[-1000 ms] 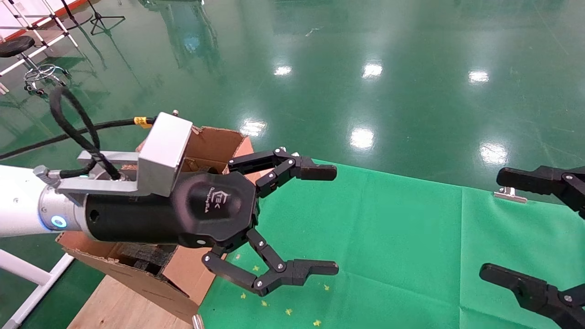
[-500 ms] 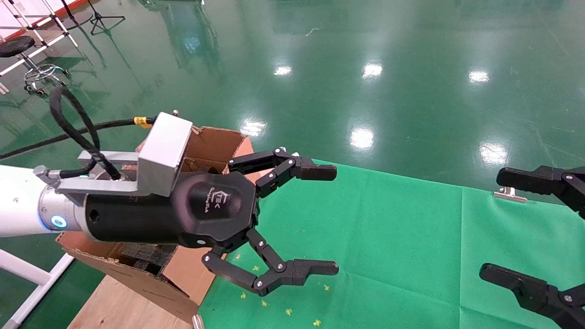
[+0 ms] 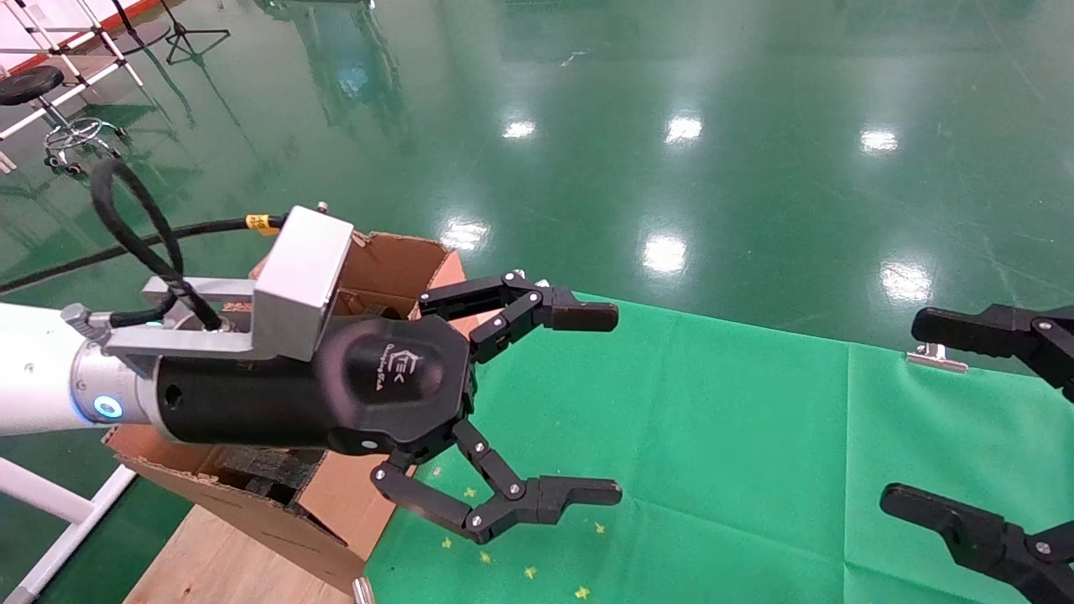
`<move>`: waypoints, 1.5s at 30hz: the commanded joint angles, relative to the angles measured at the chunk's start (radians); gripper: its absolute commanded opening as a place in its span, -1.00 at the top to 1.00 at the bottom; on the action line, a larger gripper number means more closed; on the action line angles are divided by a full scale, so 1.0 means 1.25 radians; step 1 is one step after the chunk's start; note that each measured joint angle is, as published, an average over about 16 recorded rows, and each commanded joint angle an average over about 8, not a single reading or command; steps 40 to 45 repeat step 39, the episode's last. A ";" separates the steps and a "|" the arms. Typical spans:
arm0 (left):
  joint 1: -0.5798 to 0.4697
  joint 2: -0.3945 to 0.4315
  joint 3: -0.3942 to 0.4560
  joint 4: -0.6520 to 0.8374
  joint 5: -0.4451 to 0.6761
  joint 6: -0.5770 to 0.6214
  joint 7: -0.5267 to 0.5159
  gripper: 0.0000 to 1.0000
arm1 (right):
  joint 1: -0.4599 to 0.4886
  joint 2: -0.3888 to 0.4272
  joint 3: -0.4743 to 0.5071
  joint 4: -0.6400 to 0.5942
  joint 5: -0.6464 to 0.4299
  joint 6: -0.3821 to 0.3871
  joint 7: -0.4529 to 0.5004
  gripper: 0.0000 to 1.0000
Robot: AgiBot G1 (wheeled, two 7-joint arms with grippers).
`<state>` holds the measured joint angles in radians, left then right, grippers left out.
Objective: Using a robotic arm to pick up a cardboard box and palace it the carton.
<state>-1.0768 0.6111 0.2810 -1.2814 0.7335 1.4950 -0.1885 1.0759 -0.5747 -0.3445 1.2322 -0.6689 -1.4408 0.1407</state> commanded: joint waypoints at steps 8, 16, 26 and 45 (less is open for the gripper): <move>0.000 0.000 0.000 0.000 0.000 0.000 0.000 -1.00 | 0.000 0.000 0.000 0.000 0.000 0.000 0.000 -1.00; 0.000 0.000 0.000 0.000 0.000 0.000 0.000 -1.00 | 0.000 0.000 0.000 0.000 0.000 0.000 0.000 -1.00; 0.000 0.000 0.000 0.000 0.000 0.000 0.000 -1.00 | 0.000 0.000 0.000 0.000 0.000 0.000 0.000 -1.00; 0.000 0.000 0.000 0.000 0.000 0.000 0.000 -1.00 | 0.000 0.000 0.000 0.000 0.000 0.000 0.000 -1.00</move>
